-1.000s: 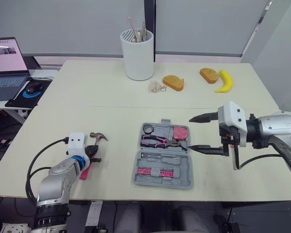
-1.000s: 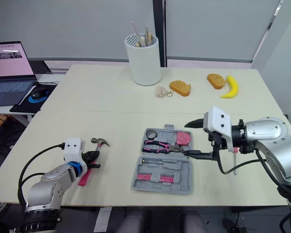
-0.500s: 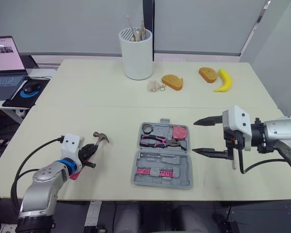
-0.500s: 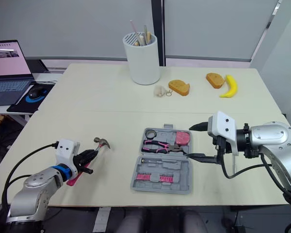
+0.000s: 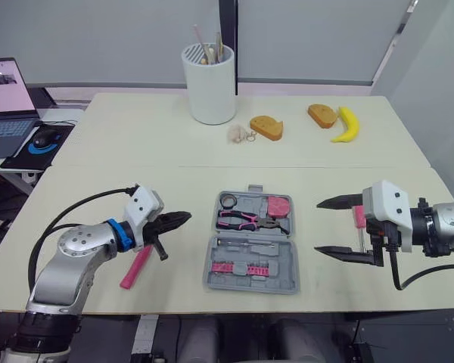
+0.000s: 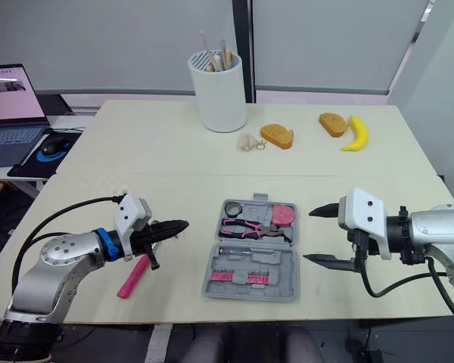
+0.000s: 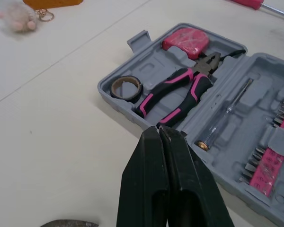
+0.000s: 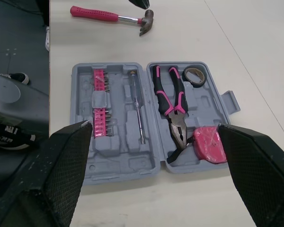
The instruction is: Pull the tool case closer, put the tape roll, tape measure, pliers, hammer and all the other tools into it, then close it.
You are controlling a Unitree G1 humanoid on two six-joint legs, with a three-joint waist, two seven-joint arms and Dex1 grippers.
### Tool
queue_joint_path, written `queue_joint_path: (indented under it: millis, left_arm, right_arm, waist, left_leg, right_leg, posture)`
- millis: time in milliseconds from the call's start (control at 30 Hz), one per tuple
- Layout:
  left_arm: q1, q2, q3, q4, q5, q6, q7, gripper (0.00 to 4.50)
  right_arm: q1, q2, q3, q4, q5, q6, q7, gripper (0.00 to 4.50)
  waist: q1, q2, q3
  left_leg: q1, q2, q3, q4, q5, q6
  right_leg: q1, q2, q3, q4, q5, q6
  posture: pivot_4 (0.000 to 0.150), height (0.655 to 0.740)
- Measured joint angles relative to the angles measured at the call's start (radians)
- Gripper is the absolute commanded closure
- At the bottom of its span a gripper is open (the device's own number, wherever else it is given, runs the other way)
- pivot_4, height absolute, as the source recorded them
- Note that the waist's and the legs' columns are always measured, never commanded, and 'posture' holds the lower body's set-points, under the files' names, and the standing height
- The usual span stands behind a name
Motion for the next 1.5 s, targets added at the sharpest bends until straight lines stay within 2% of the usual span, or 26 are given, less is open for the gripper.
queue_joint_path:
  millis: [33, 67, 100, 267, 500, 700, 900, 1067, 1167, 1500]
  left_arm:
    - [0.004, -0.001, 0.018, 0.006, -0.017, 0.021, 0.012, 4.48]
    - [0.012, -0.001, 0.043, 0.014, -0.031, 0.040, 0.025, 4.11]
    - [0.025, 0.001, 0.072, 0.026, -0.040, 0.059, 0.040, 3.92]
    - [0.112, 0.068, 0.191, 0.133, -0.050, 0.121, 0.057, 2.28]
    - [0.150, 0.085, 0.211, 0.193, -0.050, 0.172, 0.060, 0.01]
    - [0.102, 0.013, 0.177, 0.187, -0.040, 0.182, 0.142, 0.01]
    - [0.021, -0.088, 0.063, 0.212, 0.082, 0.178, 0.314, 0.01]
    - [0.015, -0.123, 0.032, 0.223, 0.127, 0.177, 0.369, 0.01]
    - [0.009, -0.137, 0.026, 0.223, 0.141, 0.183, 0.400, 0.58]
    - [0.045, -0.131, 0.041, 0.170, 0.131, 0.258, 0.394, 3.69]
  right_arm:
    - [0.001, 0.000, 0.000, -0.005, 0.001, 0.004, -0.003, 0.00]
    - [0.000, 0.000, 0.000, -0.009, 0.004, 0.006, -0.004, 0.00]
    - [-0.001, 0.000, 0.000, -0.011, 0.007, 0.007, -0.004, 0.00]
    - [-0.026, 0.000, 0.004, -0.010, 0.018, 0.008, -0.002, 0.00]
    - [-0.044, 0.001, 0.031, -0.010, 0.017, 0.004, -0.003, 0.00]
    - [-0.063, 0.012, 0.059, 0.000, 0.008, -0.004, -0.008, 0.00]
    - [-0.087, 0.014, 0.081, 0.021, -0.002, -0.014, -0.005, 0.00]
    - [-0.087, 0.016, 0.083, 0.029, -0.003, -0.015, -0.005, 0.00]
    - [-0.090, 0.020, 0.085, 0.028, -0.003, -0.015, -0.007, 0.00]
    - [-0.090, 0.020, 0.085, 0.028, -0.003, -0.015, -0.023, 0.00]
  waist:
    - [-0.001, 0.000, 0.000]
    - [-0.001, 0.000, 0.000]
    - [-0.001, 0.000, 0.000]
    - [0.000, 0.000, 0.000]
    - [0.012, -0.001, 0.000]
    - [0.011, -0.001, 0.000]
    - [0.011, -0.002, 0.000]
    - [0.005, -0.002, 0.000]
    - [0.005, -0.001, -0.001]
    - [0.005, 0.002, -0.003]
  left_leg:
    - [0.000, 0.000, 0.000, 0.000, 0.000, 0.000]
    - [0.000, 0.000, 0.000, 0.000, 0.000, 0.000]
    - [0.000, 0.000, 0.000, 0.000, 0.000, 0.000]
    - [0.000, 0.000, 0.000, 0.000, 0.000, 0.000]
    - [0.000, 0.000, 0.000, 0.000, 0.000, 0.000]
    - [0.000, 0.000, -0.001, 0.000, 0.000, 0.000]
    - [0.000, 0.000, 0.000, 0.001, 0.000, 0.000]
    - [0.000, 0.000, -0.001, 0.000, 0.000, 0.000]
    - [0.000, 0.000, -0.001, 0.001, 0.000, 0.000]
    - [0.001, 0.000, 0.000, 0.001, 0.000, 0.000]
  right_leg:
    - [0.000, 0.000, 0.000, 0.000, 0.000, 0.000]
    - [0.000, 0.000, 0.000, 0.000, 0.000, 0.000]
    - [0.000, 0.001, 0.000, 0.000, 0.000, 0.000]
    - [0.000, 0.000, 0.000, 0.000, 0.000, 0.000]
    - [0.000, -0.001, 0.000, -0.001, 0.000, 0.000]
    - [0.000, -0.001, 0.000, 0.000, 0.000, 0.000]
    - [0.000, -0.001, 0.000, 0.000, 0.000, 0.001]
    - [0.000, 0.000, 0.000, 0.001, 0.000, 0.001]
    - [0.001, 0.000, 0.000, 0.001, 0.000, 0.001]
    - [0.001, 0.000, 0.000, 0.001, 0.000, 0.001]
  posture:
    - [0.150, 0.7400]
    - [0.150, 0.7400]
    - [0.150, 0.7400]
    - [0.150, 0.7400]
    - [0.150, 0.7400]
    - [0.150, 0.7400]
    - [0.150, 0.7400]
    - [0.150, 0.7400]
    - [0.150, 0.7400]
    - [0.150, 0.7400]
